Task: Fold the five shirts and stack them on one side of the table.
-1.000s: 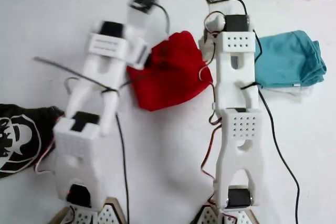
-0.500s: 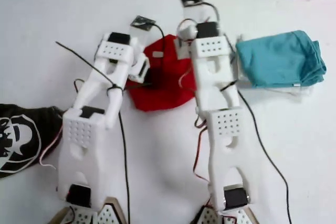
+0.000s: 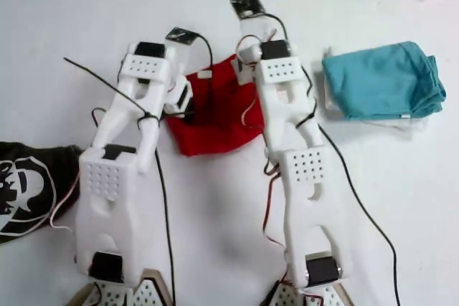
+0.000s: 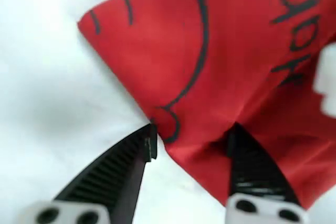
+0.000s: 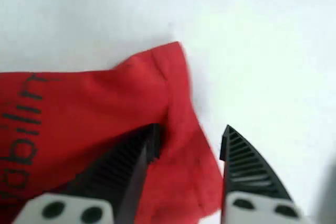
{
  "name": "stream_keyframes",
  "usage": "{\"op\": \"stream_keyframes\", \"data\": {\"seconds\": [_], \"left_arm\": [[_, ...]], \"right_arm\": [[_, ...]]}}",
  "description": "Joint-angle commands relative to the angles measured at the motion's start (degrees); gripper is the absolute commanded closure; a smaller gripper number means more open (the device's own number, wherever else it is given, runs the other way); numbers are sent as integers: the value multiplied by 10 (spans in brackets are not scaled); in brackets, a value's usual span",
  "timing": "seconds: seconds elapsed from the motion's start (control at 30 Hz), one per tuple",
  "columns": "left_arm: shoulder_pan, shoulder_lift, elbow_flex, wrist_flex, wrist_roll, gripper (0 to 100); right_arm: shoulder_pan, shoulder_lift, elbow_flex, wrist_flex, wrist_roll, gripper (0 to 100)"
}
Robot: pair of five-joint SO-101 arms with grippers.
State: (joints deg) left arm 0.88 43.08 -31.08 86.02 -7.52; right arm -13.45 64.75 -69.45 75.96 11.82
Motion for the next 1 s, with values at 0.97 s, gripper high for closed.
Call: {"op": "stream_keyframes", "data": {"seconds": [0.97], "left_arm": [[-166,-157,-10,-27,-33,767]], "right_arm": [[-33,-465,475,218,31,755]]}}
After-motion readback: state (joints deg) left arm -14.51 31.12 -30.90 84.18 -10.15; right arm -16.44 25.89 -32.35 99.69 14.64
